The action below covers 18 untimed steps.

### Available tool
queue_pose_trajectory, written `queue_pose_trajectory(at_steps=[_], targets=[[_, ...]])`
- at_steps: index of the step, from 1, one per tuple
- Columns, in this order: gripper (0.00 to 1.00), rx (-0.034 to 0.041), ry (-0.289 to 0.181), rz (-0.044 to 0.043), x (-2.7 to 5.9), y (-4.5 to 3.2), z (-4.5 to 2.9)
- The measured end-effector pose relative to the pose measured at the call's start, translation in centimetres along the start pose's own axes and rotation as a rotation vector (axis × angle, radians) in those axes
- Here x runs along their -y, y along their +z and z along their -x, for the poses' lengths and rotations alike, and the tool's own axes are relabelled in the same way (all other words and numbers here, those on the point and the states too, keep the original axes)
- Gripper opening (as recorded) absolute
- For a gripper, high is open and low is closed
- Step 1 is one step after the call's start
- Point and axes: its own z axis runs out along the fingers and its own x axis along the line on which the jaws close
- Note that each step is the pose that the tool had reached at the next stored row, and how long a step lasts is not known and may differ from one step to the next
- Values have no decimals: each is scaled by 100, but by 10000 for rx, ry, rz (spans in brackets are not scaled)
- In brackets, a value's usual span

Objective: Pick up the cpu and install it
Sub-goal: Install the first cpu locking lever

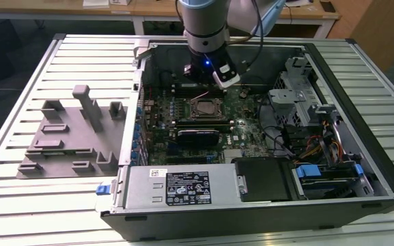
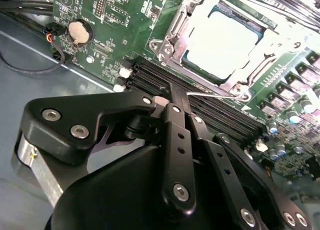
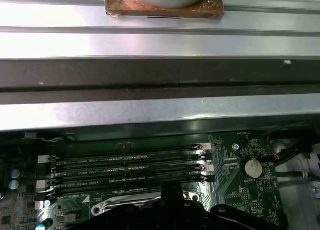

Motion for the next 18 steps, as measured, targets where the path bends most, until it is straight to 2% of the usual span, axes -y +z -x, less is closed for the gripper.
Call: queue_pose_trajectory(at_steps=[3, 5, 9, 18], targets=[[11, 127, -9, 6, 8, 26, -12], [11, 136, 7, -13, 10, 37, -15], [11, 157, 52, -114, 13, 51, -19], [11, 174, 83, -186, -28, 76, -73]])
